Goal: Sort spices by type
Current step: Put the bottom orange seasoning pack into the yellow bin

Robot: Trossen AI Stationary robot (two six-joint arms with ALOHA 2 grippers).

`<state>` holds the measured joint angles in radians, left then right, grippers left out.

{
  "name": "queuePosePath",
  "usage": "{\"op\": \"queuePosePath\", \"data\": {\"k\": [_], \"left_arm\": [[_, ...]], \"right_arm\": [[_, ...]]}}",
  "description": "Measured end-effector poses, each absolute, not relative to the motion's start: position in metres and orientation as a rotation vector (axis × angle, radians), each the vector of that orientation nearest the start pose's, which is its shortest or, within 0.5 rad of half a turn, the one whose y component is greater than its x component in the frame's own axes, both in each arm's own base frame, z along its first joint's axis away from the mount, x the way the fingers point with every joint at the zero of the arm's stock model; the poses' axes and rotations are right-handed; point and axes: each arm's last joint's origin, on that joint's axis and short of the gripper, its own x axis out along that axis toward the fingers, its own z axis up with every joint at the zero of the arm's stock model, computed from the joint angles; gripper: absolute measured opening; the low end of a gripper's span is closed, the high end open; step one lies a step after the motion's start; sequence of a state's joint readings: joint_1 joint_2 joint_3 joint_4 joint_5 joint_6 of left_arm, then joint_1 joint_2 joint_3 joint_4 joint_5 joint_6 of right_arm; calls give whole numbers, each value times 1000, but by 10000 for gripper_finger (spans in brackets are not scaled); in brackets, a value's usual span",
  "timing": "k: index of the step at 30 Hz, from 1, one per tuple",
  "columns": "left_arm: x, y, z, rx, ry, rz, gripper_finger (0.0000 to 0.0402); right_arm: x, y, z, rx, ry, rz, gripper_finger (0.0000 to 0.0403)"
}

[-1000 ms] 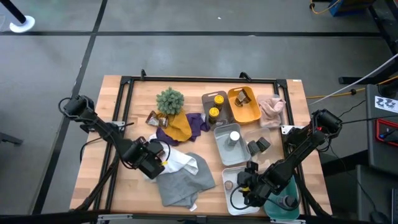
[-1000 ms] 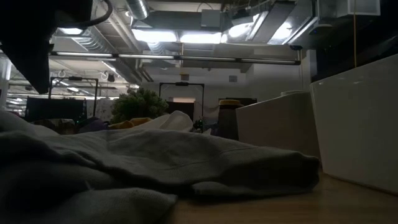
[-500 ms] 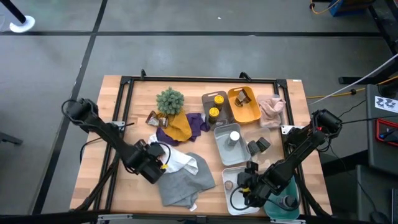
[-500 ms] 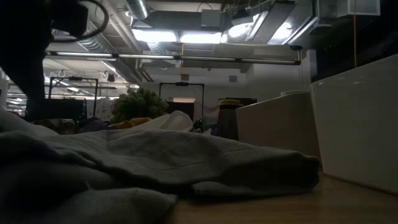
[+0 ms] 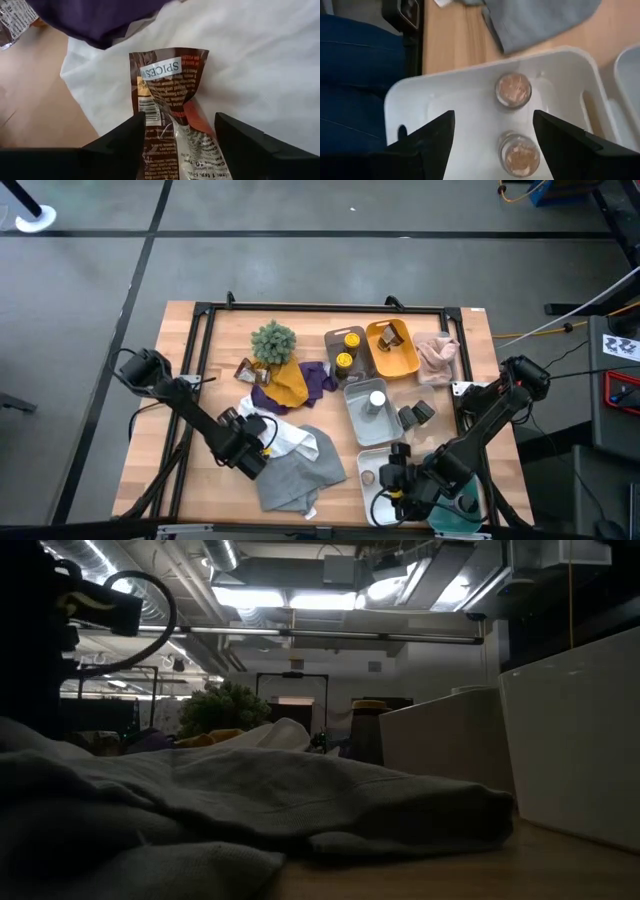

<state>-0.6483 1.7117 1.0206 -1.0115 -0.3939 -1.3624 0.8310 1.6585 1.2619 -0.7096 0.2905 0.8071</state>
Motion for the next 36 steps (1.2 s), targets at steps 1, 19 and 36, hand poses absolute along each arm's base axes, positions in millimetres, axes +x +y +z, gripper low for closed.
{"op": "queuePosePath", "data": {"k": [1, 19, 36], "left_arm": [[223, -155, 160, -262, 1228, 760, 215], [223, -155, 163, -229, 1248, 717, 34], [220, -148, 200, -367, 1118, 636, 2]], "right_arm": [[233, 242, 245, 131, 1034, 72, 269], [238, 244, 270, 4, 940, 77, 269], [239, 243, 270, -16, 917, 60, 269]]}}
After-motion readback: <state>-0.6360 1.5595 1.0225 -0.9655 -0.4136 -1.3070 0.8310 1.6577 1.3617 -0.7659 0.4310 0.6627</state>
